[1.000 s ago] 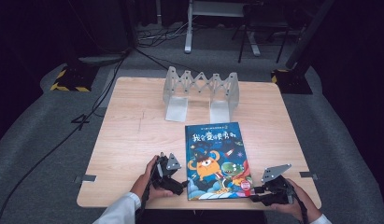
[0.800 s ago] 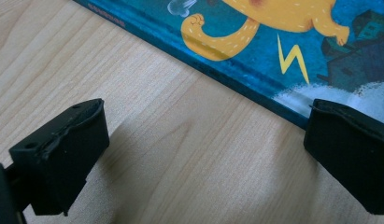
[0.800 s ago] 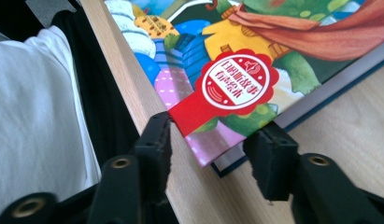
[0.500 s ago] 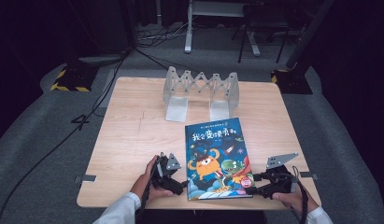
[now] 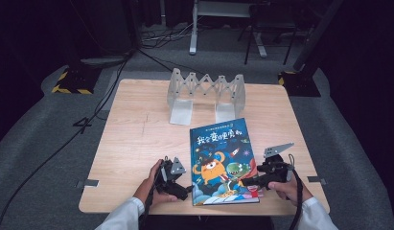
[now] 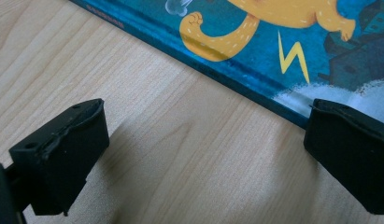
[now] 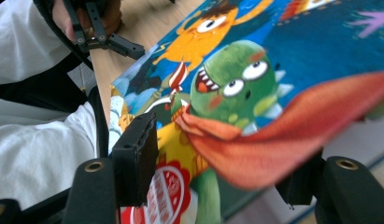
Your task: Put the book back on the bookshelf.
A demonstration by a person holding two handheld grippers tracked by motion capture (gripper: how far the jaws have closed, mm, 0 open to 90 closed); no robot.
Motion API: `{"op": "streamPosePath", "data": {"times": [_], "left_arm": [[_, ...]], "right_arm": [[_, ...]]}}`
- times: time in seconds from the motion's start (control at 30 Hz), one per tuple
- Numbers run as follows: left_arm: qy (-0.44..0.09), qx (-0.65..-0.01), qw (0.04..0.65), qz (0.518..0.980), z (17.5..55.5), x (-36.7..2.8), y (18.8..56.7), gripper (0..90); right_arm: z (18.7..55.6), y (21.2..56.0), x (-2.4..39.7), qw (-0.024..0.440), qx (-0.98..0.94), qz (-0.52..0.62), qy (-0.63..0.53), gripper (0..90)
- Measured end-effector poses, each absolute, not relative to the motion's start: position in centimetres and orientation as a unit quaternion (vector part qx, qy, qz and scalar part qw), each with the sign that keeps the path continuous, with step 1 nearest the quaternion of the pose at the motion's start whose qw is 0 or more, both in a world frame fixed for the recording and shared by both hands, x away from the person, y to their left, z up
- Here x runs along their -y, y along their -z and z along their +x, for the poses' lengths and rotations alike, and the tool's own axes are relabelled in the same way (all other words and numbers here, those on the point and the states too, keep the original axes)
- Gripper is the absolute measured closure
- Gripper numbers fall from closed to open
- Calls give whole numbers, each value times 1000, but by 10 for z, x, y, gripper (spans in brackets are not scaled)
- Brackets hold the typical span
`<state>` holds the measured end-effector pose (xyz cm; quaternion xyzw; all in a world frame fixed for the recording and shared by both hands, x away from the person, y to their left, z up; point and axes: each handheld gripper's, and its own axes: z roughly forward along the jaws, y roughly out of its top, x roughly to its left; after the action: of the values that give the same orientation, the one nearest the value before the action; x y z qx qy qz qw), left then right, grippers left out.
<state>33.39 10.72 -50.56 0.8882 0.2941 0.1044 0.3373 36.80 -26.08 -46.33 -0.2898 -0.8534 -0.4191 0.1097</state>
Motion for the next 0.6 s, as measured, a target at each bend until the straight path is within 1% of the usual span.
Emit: {"op": "streamPosePath", "data": {"times": [0.13,0.27,0.4,0.47,0.5,0.57,0.6], "left_arm": [[-104,-292,338,888,334,-108,506,4],[-102,-291,337,889,335,-108,505,4],[-98,-285,332,894,336,-111,504,6],[-97,-285,332,894,337,-114,503,37],[-97,-291,336,891,338,-116,502,64],[-100,-298,338,887,339,-119,500,151],[-91,-298,340,887,339,-121,500,163]], "right_arm": [[372,462,255,114,857,-277,420,424],[370,462,256,119,851,-263,439,486],[364,459,254,103,849,-241,459,499],[360,456,254,91,847,-229,470,500],[358,455,254,87,847,-225,473,501],[355,454,253,77,846,-220,479,503],[353,453,254,71,847,-214,482,503]]}}
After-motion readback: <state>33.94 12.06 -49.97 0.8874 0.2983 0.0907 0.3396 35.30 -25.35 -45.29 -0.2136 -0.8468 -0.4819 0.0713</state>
